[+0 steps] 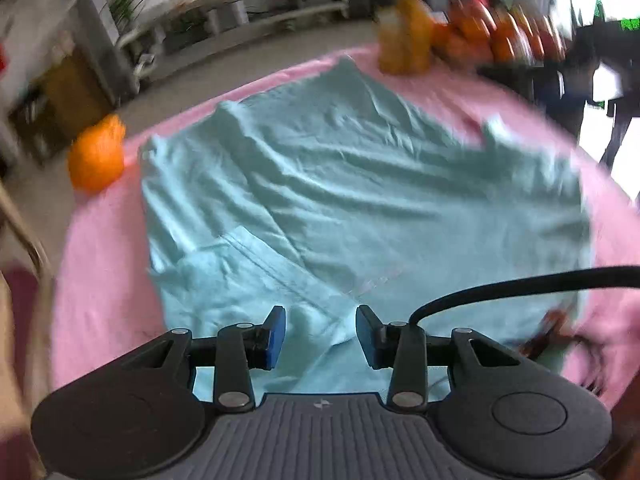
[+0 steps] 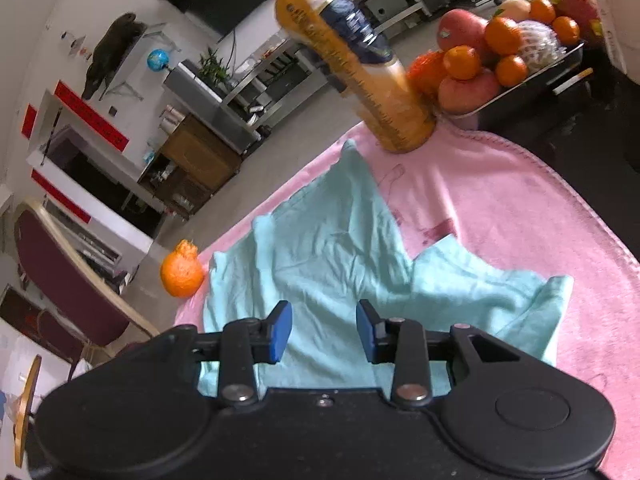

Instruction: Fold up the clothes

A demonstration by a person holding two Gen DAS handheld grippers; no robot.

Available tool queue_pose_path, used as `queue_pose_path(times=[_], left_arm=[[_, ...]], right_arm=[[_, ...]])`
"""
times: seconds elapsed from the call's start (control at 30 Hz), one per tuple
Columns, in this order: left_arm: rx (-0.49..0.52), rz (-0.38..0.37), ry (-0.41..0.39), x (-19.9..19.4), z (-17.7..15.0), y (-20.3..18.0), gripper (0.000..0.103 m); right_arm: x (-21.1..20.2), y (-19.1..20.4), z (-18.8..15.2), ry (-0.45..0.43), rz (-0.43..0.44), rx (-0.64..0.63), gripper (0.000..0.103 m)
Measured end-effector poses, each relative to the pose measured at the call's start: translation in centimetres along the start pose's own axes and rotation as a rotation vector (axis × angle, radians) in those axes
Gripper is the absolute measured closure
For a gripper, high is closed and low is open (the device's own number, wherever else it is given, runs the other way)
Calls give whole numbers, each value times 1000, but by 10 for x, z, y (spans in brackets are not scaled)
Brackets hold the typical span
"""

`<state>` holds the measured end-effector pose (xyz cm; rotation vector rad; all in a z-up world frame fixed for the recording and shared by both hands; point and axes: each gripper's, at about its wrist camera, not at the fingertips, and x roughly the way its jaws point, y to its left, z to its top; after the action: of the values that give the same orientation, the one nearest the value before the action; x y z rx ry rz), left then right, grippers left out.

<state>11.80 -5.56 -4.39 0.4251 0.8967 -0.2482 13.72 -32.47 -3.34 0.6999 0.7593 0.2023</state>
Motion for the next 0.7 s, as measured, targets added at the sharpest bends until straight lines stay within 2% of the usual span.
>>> queue_pose_path(times=[0.1,0.27,0.4,0.5,0.63,0.7], left_arm=[[181,51,15,-1,-8,-12,64],[364,40,7,3,-27,-21,64],[497,112,-38,8,-40,-35,64],[557,134,-29,19,-43,-45,65],[571,153,-36,30,-35,-56,66],[570,158,-40,34,-31,-60,78]], right_arm=[[-15,-14,10,-45,8,55,68],[-34,-37,20,-106,17,135,67],[-34,-41,21,-100,20,143,67],[-30,-39,22,-94,27,137,67],[-26,-38,21,-79,26,132,67],[-24,-37,20,-71,21,131,67]])
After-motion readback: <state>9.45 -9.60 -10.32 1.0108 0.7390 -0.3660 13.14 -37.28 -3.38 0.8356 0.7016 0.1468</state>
